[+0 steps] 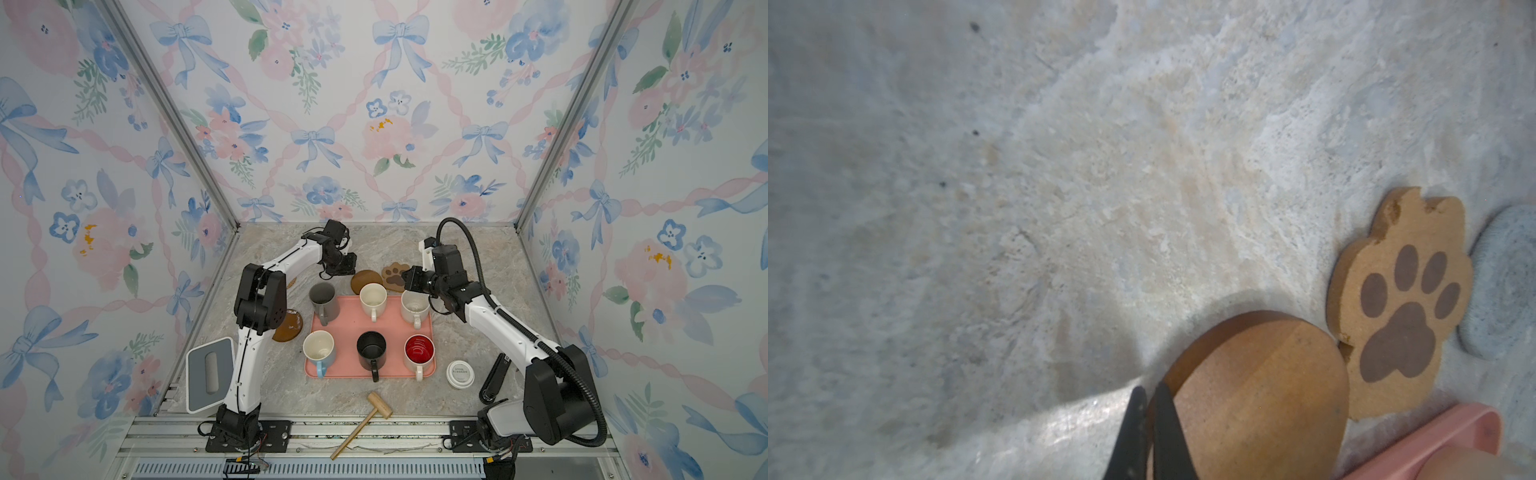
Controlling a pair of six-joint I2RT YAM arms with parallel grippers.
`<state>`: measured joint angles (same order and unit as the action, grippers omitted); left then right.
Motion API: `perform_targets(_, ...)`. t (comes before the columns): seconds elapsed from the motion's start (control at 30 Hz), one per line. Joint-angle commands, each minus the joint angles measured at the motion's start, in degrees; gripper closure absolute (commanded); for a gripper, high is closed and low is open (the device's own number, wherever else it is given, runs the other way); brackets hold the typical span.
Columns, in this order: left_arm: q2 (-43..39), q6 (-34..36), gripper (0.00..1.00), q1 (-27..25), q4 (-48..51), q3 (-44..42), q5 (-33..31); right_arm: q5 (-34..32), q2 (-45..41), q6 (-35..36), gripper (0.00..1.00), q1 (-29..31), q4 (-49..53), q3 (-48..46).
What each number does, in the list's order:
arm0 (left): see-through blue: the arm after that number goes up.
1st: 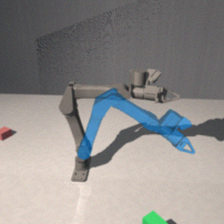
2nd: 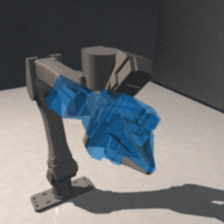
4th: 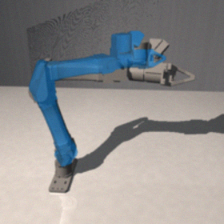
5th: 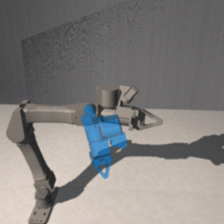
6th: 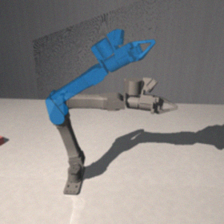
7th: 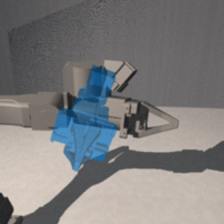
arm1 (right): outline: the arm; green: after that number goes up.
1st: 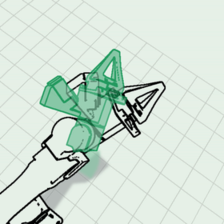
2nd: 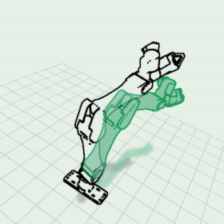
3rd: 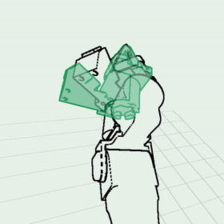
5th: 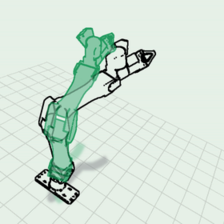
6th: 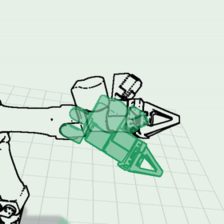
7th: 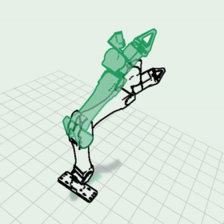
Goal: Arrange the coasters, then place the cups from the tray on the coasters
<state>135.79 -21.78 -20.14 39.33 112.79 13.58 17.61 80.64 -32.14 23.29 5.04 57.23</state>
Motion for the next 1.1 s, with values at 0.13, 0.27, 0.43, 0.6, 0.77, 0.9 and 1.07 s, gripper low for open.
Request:
perform_targets(0.13, 1.4, -0.8, 1.00, -0.3, 1.3, 1.8, -0.9, 0.9, 0.5, 0.0, 1.00, -0.6, -0.8, -0.6)
perform_targets(0.27, 0.8, -1.3, 1.00, 0.7, 1.3, 2.4, -2.6, 0.7, 0.1, 0.1, 1.00, -0.6, -0.6, -0.6)
perform_targets(0.43, -0.9, -2.3, 1.00, 2.1, 1.3, 3.2, -4.3, 1.3, -0.3, -0.4, 1.00, -0.6, -1.1, -0.8)
perform_targets(0.6, -4.8, -2.8, 1.00, 4.4, 1.4, 2.7, -6.9, 1.1, -0.6, -0.6, 1.00, -0.3, -1.0, -0.7)
perform_targets(0.77, -12.7, -2.8, 1.00, 7.0, 1.3, -5.2, -15.6, 0.1, 0.6, -0.3, 1.00, 0.8, -0.4, 0.7)
perform_targets(0.9, -20.2, -5.2, 1.00, 7.2, -0.1, -15.0, -25.8, 0.1, 2.5, 0.5, 1.00, 1.5, 1.0, 2.7)
perform_targets(1.07, -30.4, -8.2, 1.00, 7.9, -4.6, -27.3, -31.0, -2.1, 3.7, 2.0, 1.00, 2.5, 4.7, 5.8)
